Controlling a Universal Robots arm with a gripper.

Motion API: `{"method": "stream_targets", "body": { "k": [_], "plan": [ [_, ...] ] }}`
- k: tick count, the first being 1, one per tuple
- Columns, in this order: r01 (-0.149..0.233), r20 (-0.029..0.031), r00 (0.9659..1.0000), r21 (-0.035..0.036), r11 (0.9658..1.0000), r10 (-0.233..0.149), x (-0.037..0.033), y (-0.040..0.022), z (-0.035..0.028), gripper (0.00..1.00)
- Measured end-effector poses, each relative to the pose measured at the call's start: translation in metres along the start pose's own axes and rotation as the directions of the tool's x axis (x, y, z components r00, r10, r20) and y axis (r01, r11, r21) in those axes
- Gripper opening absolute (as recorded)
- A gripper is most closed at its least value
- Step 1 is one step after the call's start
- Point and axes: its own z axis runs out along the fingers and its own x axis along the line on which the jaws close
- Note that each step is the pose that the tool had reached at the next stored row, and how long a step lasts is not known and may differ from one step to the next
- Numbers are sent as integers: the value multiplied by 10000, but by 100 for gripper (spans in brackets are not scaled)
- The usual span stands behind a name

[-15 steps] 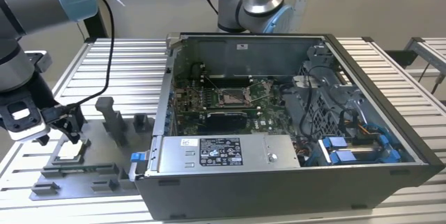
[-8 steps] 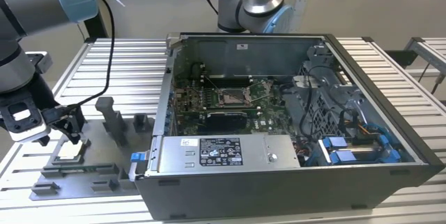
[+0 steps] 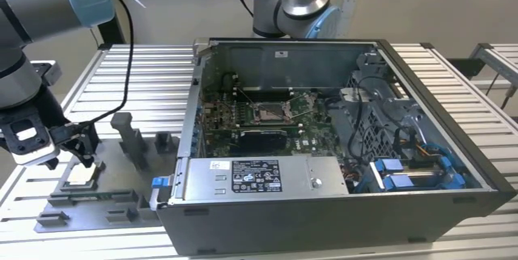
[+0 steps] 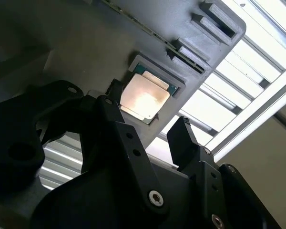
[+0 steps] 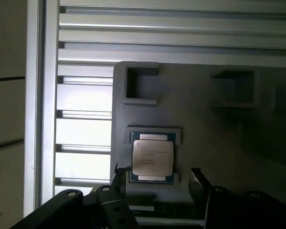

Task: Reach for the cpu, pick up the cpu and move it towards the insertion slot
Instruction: 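Pick up the cpu and move it towards the insertion slot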

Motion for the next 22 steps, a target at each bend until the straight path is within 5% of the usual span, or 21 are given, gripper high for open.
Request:
{"method": "stream_targets", "body": {
  "k": [22],
  "plan": [
    [0, -3, 10000, 2, 10000, 0, -5, 13, 58, 100]
  ]
}}
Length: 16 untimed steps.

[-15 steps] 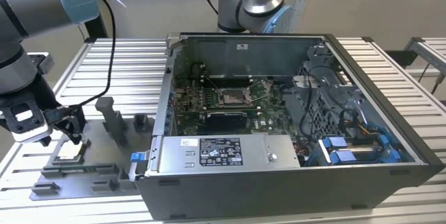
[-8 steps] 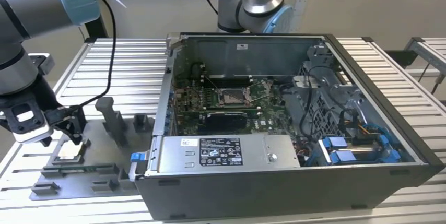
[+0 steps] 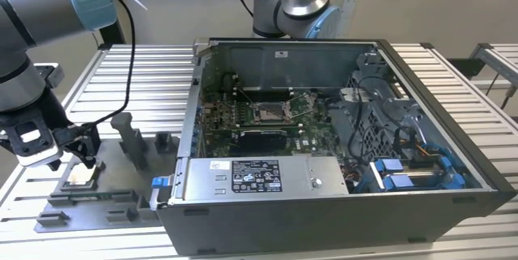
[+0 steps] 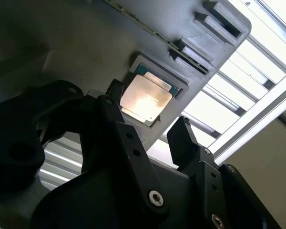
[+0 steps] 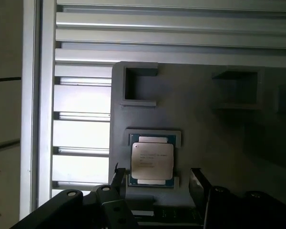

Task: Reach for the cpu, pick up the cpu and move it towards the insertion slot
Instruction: 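Pick up the cpu and move it towards the insertion slot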

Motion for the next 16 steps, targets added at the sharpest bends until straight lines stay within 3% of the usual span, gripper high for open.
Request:
{"method": "stream_targets", "body": {
  "k": [8, 16],
  "plan": [
    [0, 1, 10000, -1, 10000, 0, 0, 0, 13, 100],
    [0, 0, 10000, 0, 10000, 0, 0, -3, 85, 100]
  ]
}}
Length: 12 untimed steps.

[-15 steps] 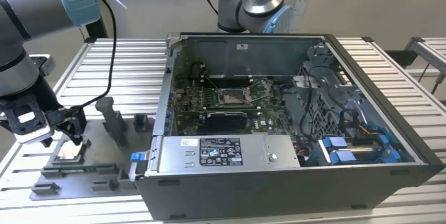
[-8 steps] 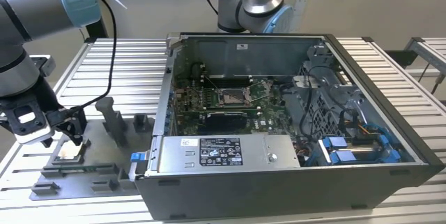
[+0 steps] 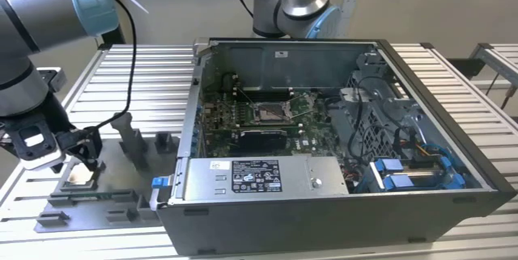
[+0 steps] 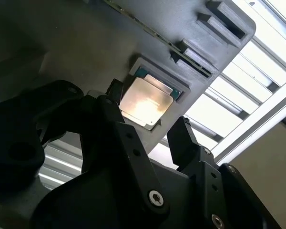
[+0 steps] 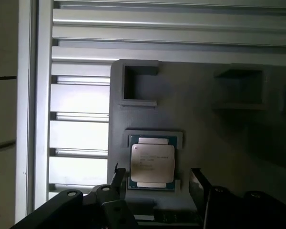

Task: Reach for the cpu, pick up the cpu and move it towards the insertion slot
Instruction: 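Pick up the cpu and move it towards the insertion slot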

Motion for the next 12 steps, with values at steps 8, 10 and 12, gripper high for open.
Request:
{"method": "stream_targets", "body": {
  "k": [8, 10, 12],
  "plan": [
    [-1, 0, 10000, 0, 10000, 1, 7, 4, 94, 100],
    [0, -1, 10000, 1, 10000, 0, 13, 5, 111, 100],
    [0, -1, 10000, 0, 10000, 0, 21, 6, 129, 100]
  ]
}}
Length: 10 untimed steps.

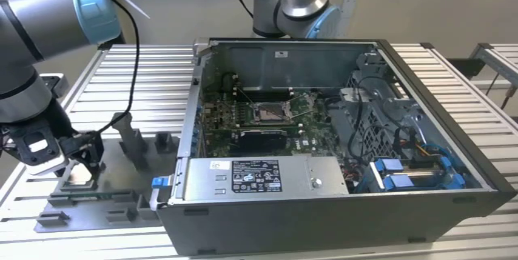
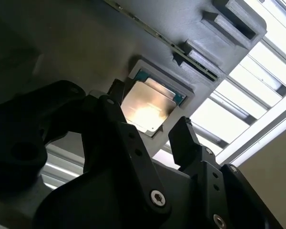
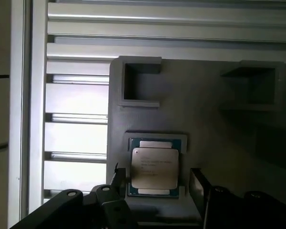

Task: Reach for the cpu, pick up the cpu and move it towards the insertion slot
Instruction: 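Pick up the cpu and move it towards the insertion slot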

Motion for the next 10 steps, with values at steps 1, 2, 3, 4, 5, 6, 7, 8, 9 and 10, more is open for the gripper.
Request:
{"method": "stream_targets", "body": {
  "k": [1, 2, 3, 4, 5, 6, 7, 8, 9, 10],
  "plan": [
    [-1, 1, 10000, -1, 10000, 1, 5, 1, 10, 100],
    [0, 2, 10000, -1, 10000, 0, 9, 2, 19, 100],
    [1, 4, 10000, -3, 10000, -1, 9, 4, 29, 100],
    [1, 2, 10000, -2, 10000, -1, 10, 5, 36, 100],
    [0, 0, 10000, 0, 10000, 0, 11, 9, 40, 100],
    [-1, 0, 10000, 0, 10000, 1, 11, 15, 45, 100],
    [0, 2, 10000, -1, 10000, 0, 11, 19, 50, 100],
    [0, 2, 10000, -2, 10000, 0, 10, 24, 54, 100],
    [0, 2, 10000, -1, 10000, 0, 10, 29, 58, 100],
    [1, 1, 10000, -1, 10000, -1, 10, 34, 62, 100]
  ]
}}
